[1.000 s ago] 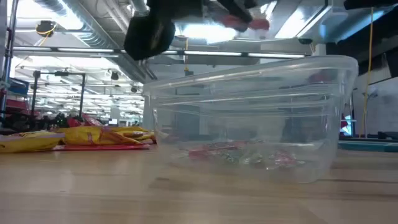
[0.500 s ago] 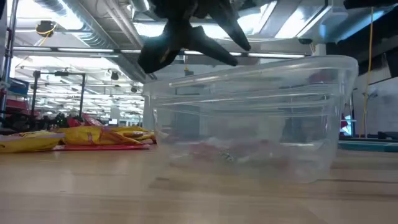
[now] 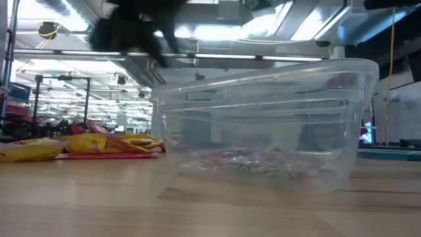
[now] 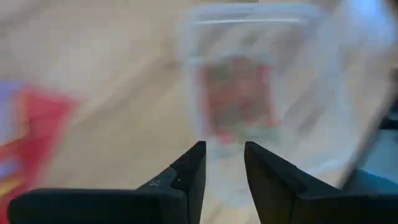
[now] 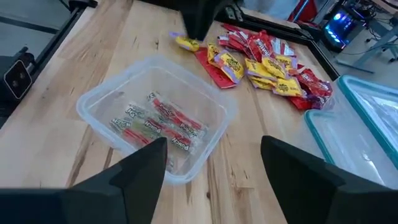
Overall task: Sort candy
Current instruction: Put the blue candy into the square transparent food container
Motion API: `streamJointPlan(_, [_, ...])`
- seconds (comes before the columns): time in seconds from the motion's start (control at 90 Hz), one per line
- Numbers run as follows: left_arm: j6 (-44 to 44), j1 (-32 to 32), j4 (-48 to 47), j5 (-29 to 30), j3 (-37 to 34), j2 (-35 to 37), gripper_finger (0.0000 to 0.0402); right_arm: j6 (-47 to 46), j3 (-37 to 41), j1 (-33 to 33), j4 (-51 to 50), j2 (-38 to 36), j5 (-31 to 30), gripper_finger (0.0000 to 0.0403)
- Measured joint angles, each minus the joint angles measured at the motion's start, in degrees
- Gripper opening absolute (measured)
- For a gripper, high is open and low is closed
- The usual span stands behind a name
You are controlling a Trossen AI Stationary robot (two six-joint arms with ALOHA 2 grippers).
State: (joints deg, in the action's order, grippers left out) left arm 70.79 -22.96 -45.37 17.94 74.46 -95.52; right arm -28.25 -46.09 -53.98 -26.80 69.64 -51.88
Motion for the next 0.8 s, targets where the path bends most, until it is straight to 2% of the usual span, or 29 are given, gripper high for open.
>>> streamJointPlan(0.167, [12.41, 0.51, -23.11, 2.30, -0.17, -0.22, 0.0092, 0.02, 0.00, 0.00, 0.03, -0.01, -0.06, 0.0248])
streamJointPlan(0.267, [15.79, 2.07, -28.61, 1.52, -2.93, -0.42, 0.0092, 0.01, 0.00, 0.00, 0.03, 0.01, -0.06, 0.0248])
streamJointPlan(0.367, [14.00, 4.61, -27.98, -0.66, -7.01, -0.44, 0.0091, 0.10, 0.00, 0.00, 0.09, 0.00, -0.09, 0.0248])
streamJointPlan(0.522, [8.94, 9.73, -20.69, -4.83, -14.79, -0.49, 0.0073, 0.11, 0.00, 0.00, 0.10, 0.01, -0.11, 0.0248])
streamJointPlan(0.8, [7.48, 16.84, -13.43, -4.39, -22.81, -0.49, 0.0053, 0.13, 0.00, 0.00, -0.19, -0.01, -0.15, 0.0248])
